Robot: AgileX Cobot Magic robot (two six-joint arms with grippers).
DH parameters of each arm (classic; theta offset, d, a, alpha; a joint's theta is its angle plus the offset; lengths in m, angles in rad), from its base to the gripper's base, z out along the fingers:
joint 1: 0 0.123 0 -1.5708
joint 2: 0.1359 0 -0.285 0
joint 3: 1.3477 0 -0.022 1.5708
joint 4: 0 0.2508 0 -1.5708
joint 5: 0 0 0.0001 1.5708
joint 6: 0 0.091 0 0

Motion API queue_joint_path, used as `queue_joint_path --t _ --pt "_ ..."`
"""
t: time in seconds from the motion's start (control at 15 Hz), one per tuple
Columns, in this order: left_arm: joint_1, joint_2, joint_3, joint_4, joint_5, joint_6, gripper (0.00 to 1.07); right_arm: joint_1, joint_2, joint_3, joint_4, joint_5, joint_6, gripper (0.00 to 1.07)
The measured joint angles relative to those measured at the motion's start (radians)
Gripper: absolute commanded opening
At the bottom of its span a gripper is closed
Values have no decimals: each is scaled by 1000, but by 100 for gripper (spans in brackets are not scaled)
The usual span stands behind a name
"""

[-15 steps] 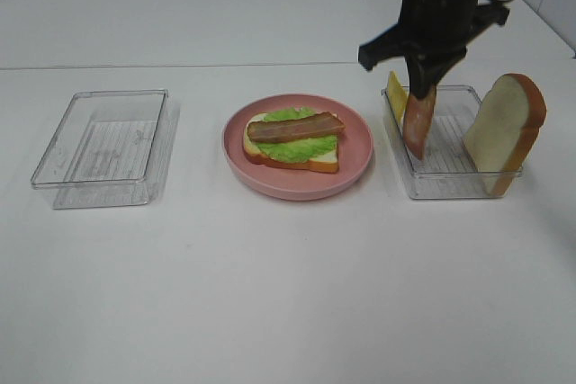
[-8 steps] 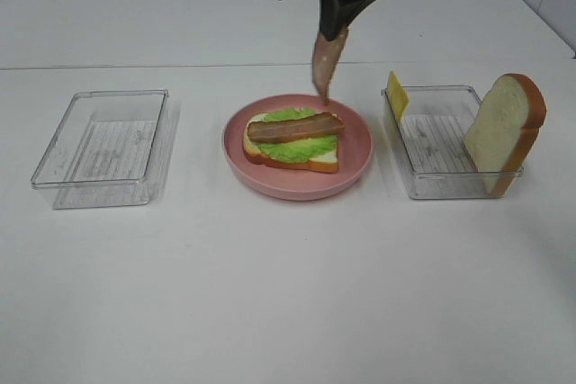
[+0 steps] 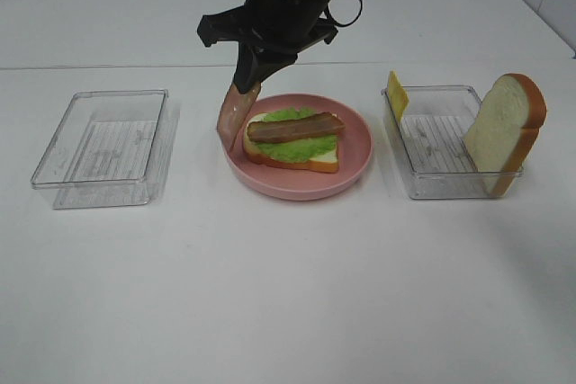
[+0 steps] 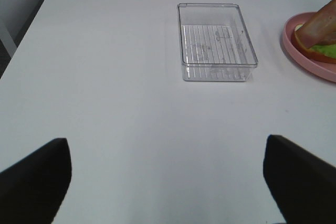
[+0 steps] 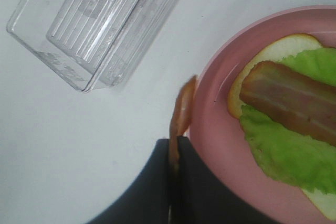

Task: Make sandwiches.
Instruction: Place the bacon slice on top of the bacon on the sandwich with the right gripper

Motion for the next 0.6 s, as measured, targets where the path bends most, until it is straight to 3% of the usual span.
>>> queue_joint_path --t 0.27,0.4,0.6 --pt "0 0 0 0 0 0 91 -26 56 0 -97 -47 18 0" --pt "0 0 0 0 0 0 91 -36 70 0 -321 -75 90 0" --pt "0 0 0 0 0 0 91 -38 79 -1 -407 -77 120 0"
